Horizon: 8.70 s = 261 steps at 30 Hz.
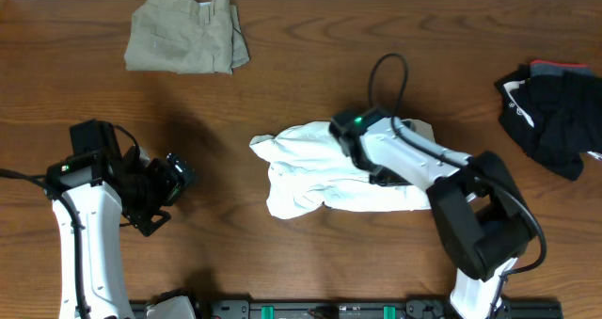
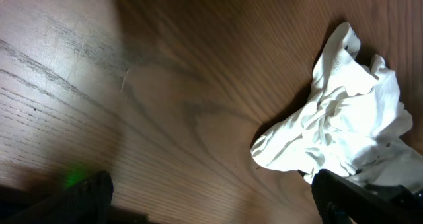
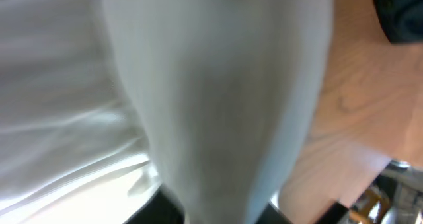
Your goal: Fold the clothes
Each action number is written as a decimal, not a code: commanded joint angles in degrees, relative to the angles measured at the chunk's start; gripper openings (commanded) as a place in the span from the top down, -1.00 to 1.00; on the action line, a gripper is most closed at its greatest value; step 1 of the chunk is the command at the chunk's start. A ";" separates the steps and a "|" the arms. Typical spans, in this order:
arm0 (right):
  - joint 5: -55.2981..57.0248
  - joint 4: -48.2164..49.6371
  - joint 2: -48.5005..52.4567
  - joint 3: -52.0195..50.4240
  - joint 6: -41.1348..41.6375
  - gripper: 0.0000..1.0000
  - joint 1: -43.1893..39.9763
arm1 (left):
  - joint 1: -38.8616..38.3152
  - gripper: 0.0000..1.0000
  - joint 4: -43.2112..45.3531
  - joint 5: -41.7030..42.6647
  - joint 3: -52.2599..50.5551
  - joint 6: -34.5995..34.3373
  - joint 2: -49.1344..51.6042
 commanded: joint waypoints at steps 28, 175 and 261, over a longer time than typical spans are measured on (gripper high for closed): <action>-23.80 8.44 -23.93 9.27 -12.22 -0.74 -0.96 | -0.15 -0.96 -0.31 0.52 -0.61 2.25 -0.09; -106.42 72.72 -19.28 -29.29 -18.03 -0.01 -39.74 | -0.15 -0.96 -0.15 0.55 -0.98 2.25 -0.09; -93.81 79.58 -36.65 -30.45 -11.02 -0.98 -36.59 | -7.04 -0.96 6.91 7.56 -4.11 7.45 -0.09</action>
